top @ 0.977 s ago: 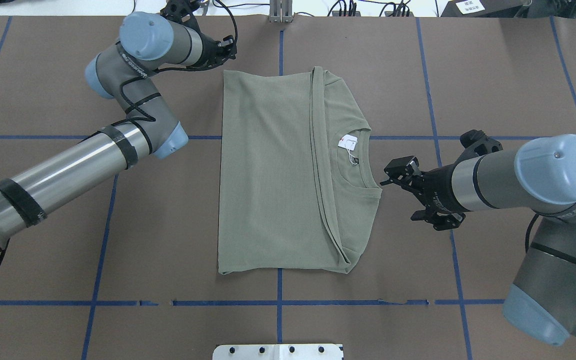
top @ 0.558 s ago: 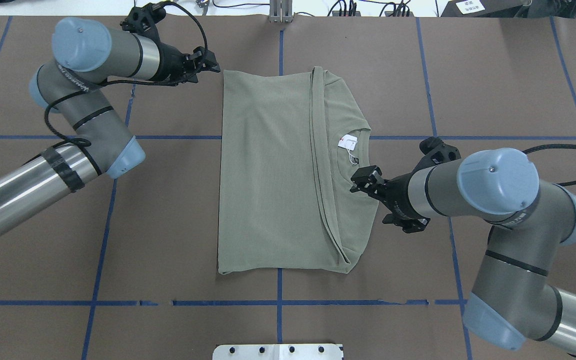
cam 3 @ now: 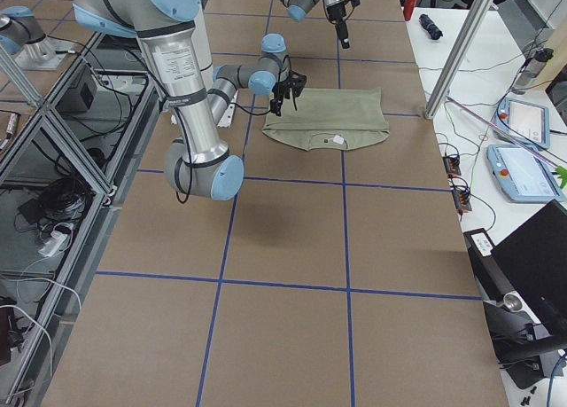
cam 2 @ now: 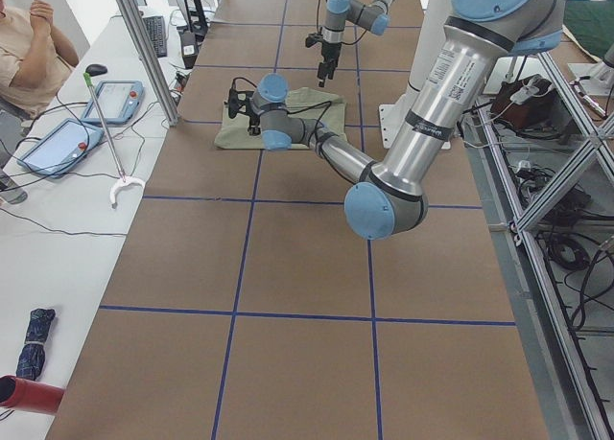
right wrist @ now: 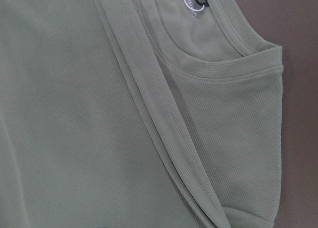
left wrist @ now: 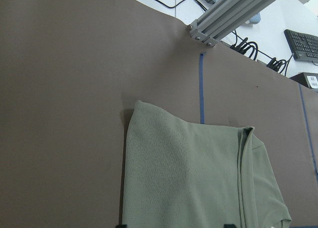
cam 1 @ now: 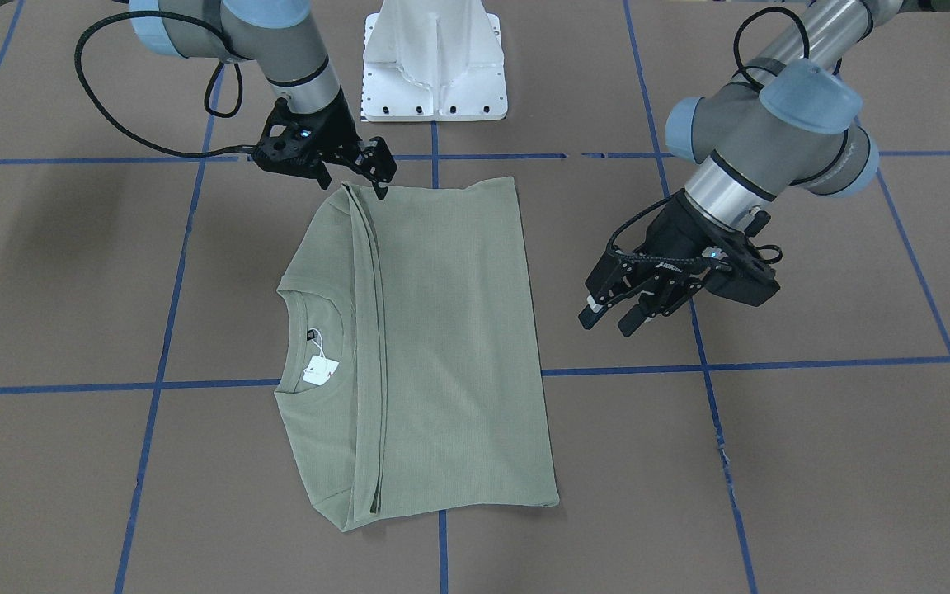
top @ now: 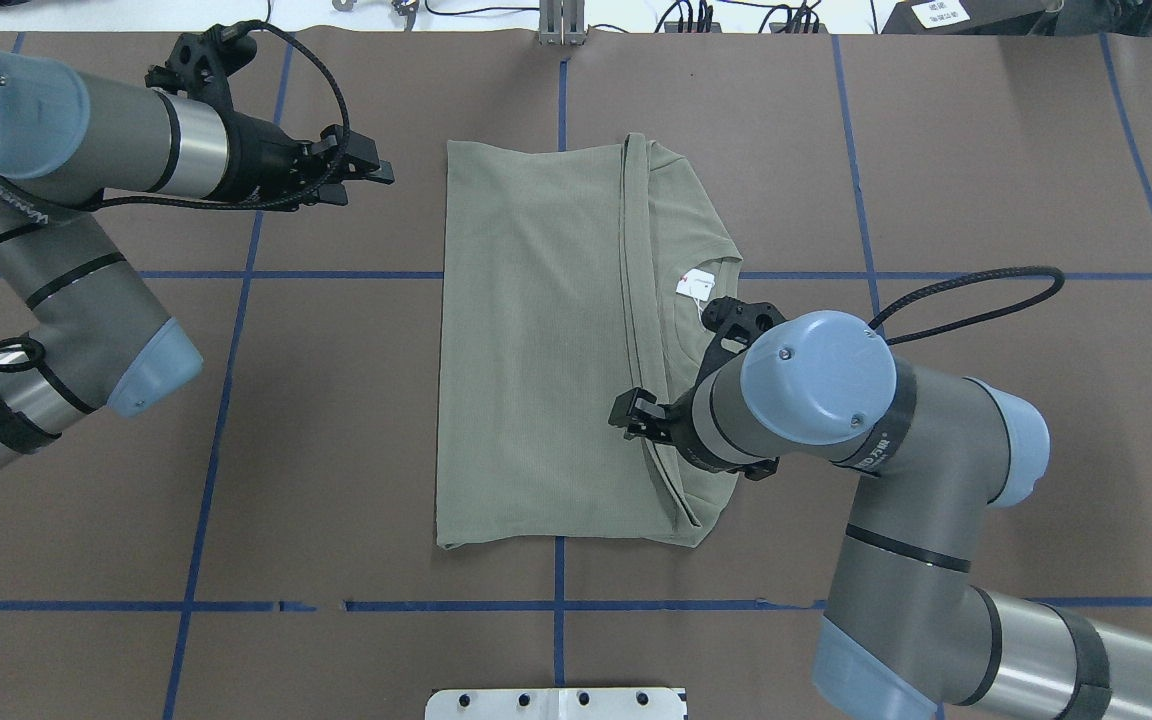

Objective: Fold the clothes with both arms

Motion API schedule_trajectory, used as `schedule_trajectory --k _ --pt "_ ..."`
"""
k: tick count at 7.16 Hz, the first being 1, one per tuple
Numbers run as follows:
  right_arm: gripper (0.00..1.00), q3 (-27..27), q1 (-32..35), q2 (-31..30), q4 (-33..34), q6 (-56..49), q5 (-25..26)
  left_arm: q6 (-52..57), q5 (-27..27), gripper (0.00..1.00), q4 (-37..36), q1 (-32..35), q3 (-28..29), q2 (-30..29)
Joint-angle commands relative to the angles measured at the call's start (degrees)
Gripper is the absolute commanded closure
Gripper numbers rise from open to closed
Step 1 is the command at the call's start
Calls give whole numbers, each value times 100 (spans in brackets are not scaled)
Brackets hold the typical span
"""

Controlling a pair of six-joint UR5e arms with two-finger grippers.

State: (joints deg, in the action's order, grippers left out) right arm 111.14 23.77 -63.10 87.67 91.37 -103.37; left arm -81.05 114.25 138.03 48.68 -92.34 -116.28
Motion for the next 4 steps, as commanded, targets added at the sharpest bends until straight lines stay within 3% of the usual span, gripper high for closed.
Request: schedule_trajectory --k 1,4 --pt "0 -197 -117 341 861 -1134 44 2 10 29 -75 -7 -126 123" --pt "0 -224 -328 342 1664 -2418 351 11 10 30 -75 -7 -126 123"
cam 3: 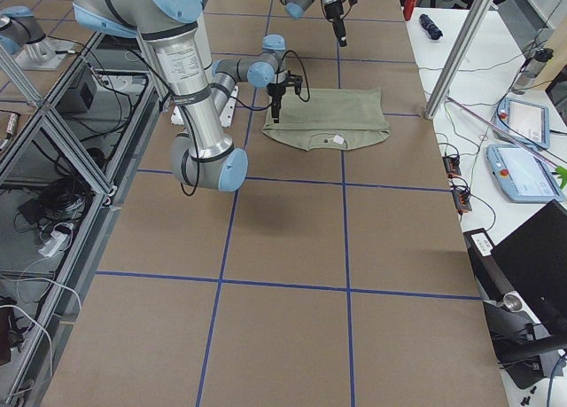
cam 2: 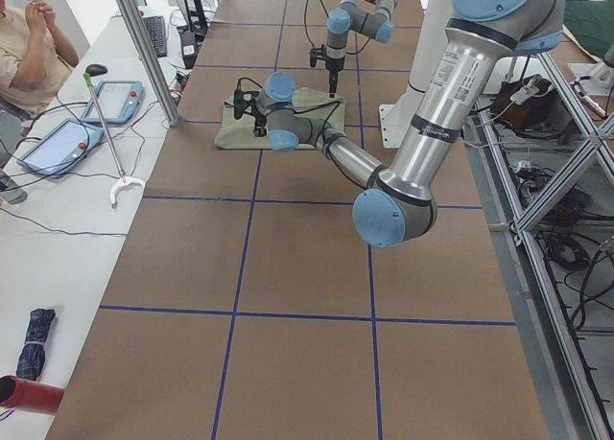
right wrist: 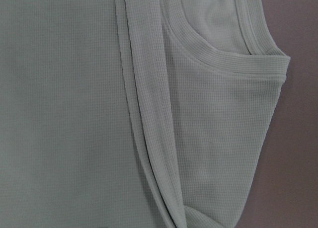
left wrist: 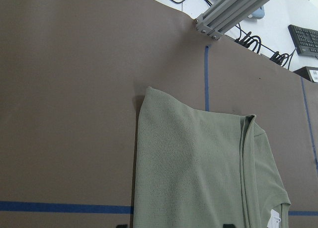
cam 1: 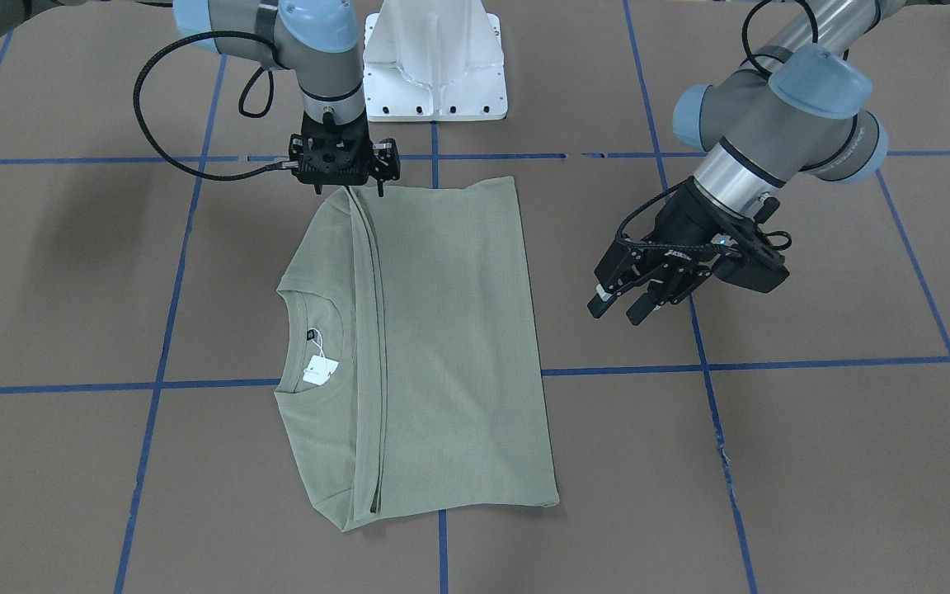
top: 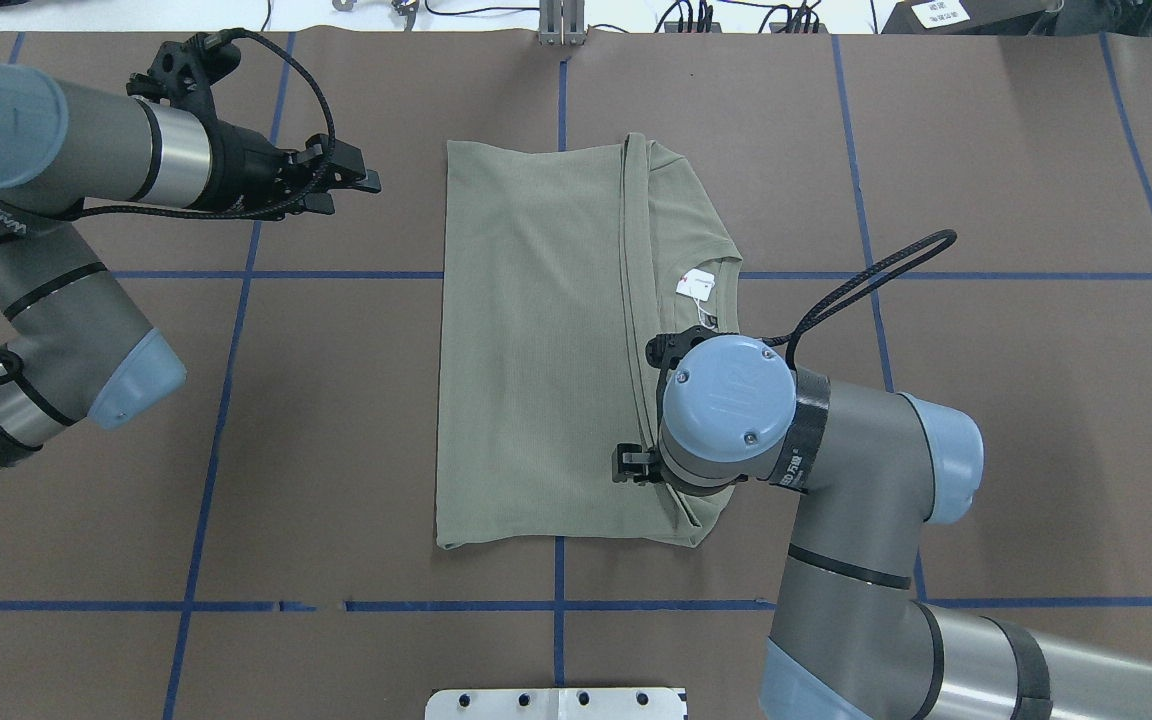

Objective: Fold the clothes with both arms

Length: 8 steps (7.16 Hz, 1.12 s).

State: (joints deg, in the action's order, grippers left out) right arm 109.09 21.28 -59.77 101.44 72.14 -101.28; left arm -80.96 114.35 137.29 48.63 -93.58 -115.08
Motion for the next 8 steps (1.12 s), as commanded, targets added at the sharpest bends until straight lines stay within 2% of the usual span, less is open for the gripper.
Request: schedule_trajectory --k 1,8 --pt "0 -124 -141 26 332 -621 222 1 0 30 -1 -3 -2 3" --pt "0 -563 -221 62 323 -1132 503 1 0 30 -1 6 -2 21"
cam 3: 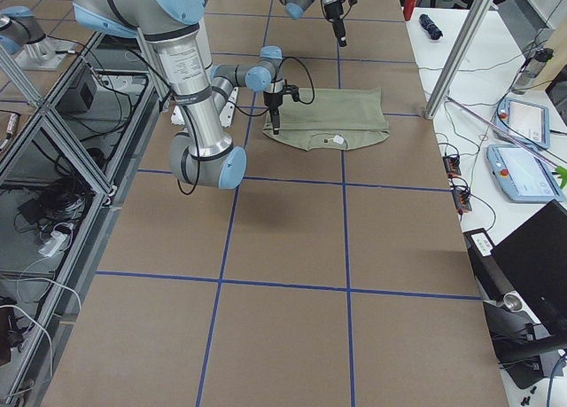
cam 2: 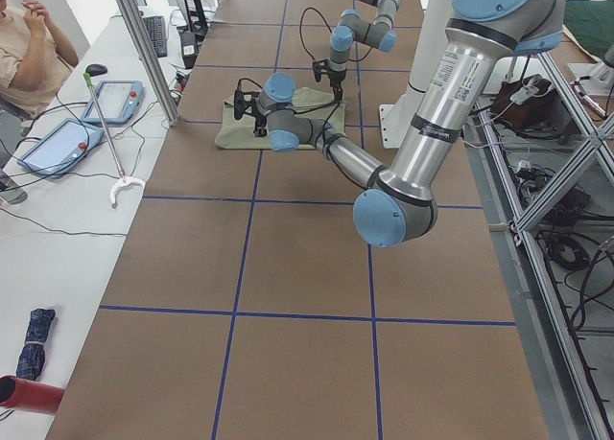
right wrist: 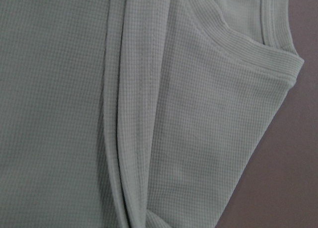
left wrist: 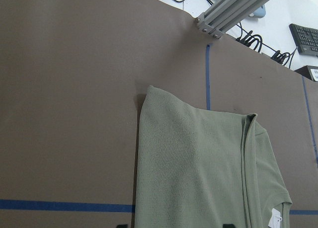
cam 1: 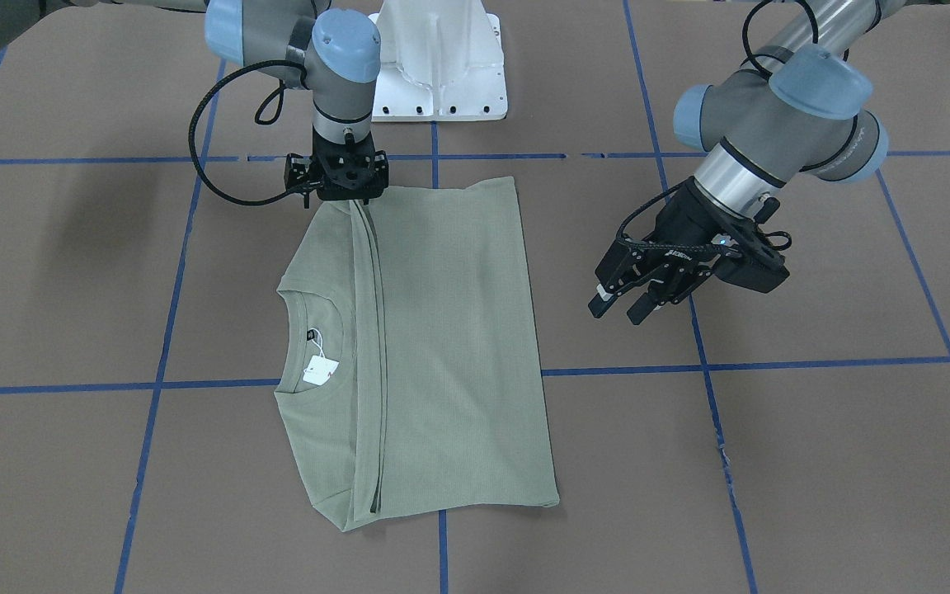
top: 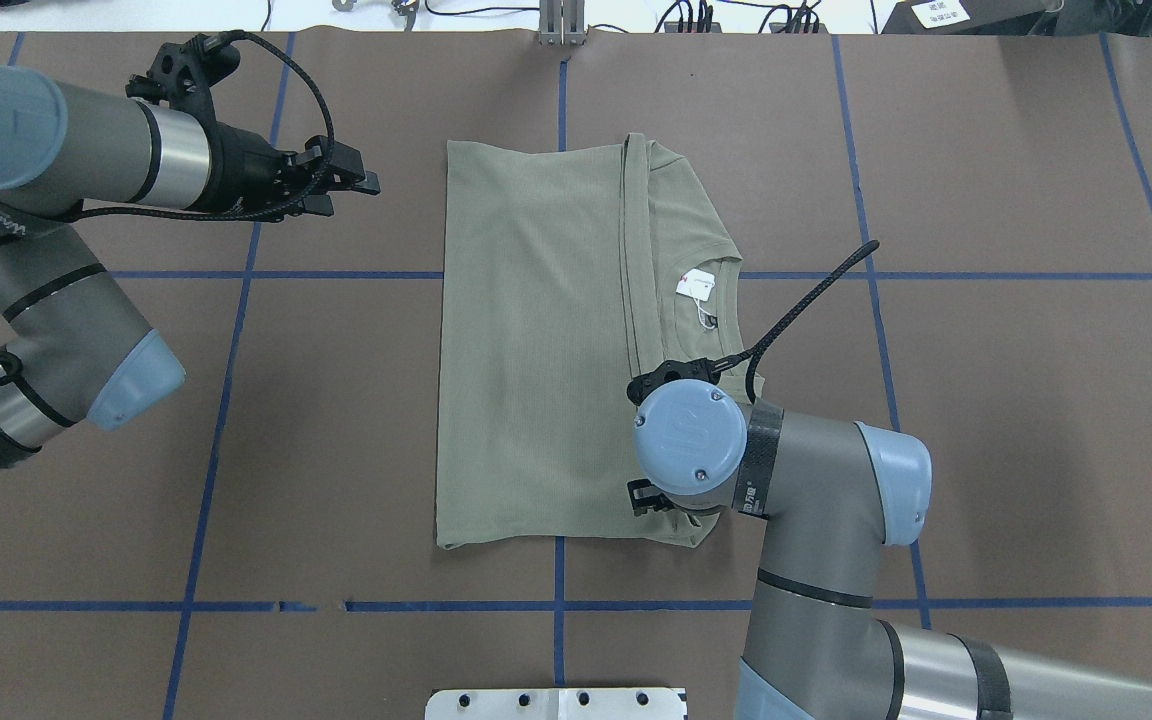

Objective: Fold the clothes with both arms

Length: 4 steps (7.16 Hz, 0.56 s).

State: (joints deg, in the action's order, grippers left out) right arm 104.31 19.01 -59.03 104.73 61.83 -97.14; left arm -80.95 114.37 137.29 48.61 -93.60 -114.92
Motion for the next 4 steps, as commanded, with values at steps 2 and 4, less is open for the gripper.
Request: schedule_trajectory --k 2,4 --pt "0 -16 181 -204 4 -372 81 9 -3 30 0 8 0 4" --pt "0 604 323 -1069 -22 -757 107 9 6 30 0 8 -9 4"
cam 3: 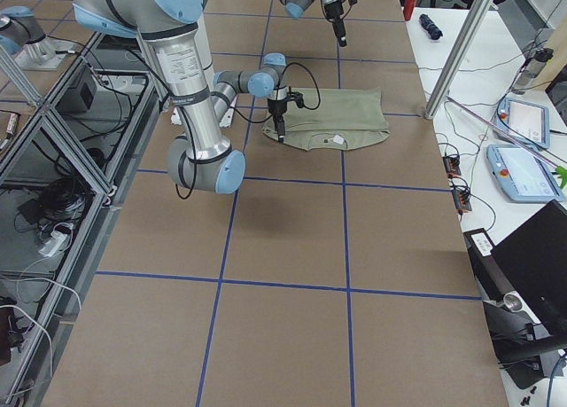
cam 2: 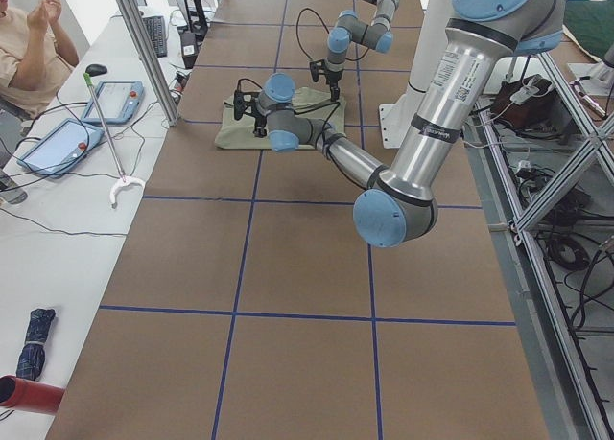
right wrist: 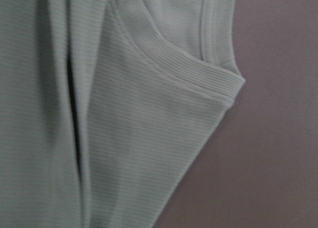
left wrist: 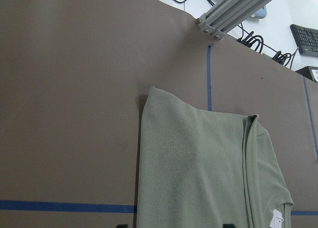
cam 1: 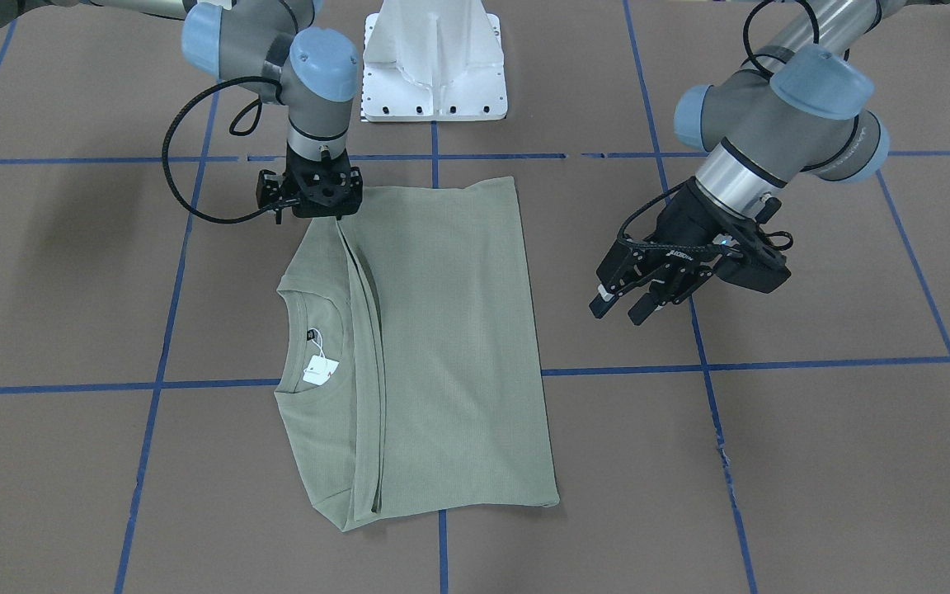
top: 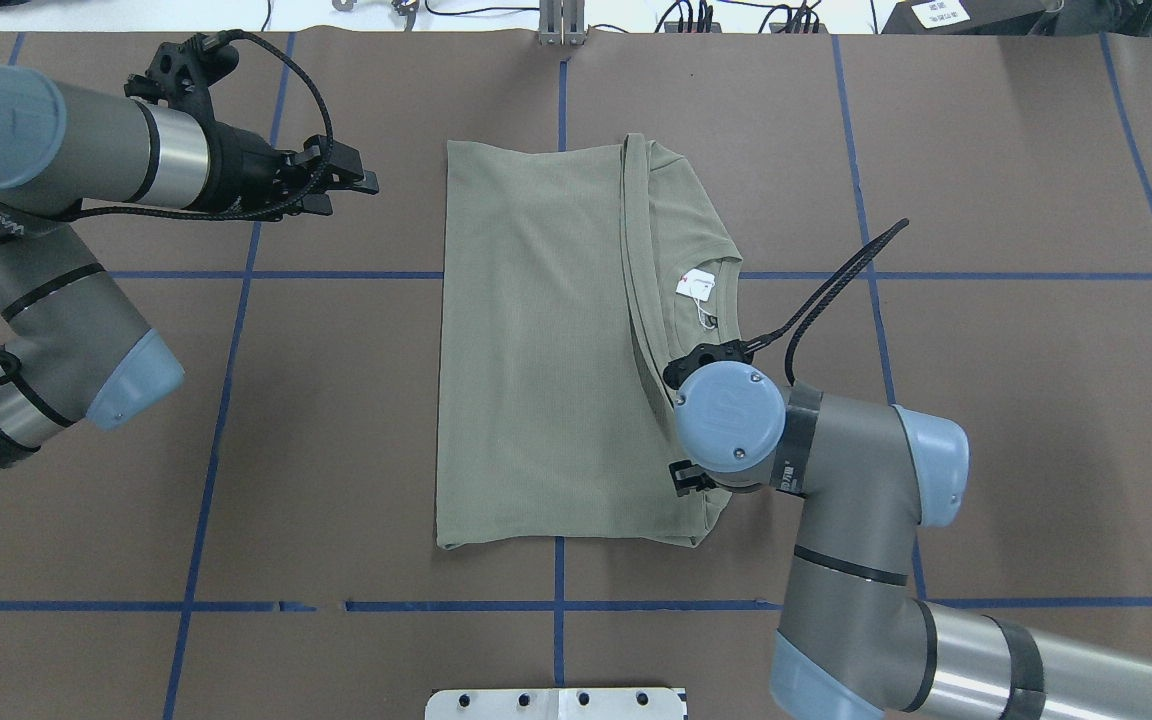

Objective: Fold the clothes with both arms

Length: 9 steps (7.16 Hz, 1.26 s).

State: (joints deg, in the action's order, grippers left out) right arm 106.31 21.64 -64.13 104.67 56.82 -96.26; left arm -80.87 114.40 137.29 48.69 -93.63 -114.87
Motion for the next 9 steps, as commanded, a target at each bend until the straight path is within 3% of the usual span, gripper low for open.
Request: schedule_trajectory --k 1,3,6,8,9 --pt "0 626 34 -644 1 -242 2 1 3 30 0 9 -33 0" --pt "0 279 181 1 -43 -180 20 10 3 30 0 9 -33 26" --pt "0 -837 543 1277 -113 -198 20 36 21 30 0 36 -120 139" --pt "0 -1759 587 1552 -989 -180 20 54 12 30 9 36 -129 202" --pt "0 -1823 665 1561 -1001 -250 11 54 21 30 0 36 -129 211"
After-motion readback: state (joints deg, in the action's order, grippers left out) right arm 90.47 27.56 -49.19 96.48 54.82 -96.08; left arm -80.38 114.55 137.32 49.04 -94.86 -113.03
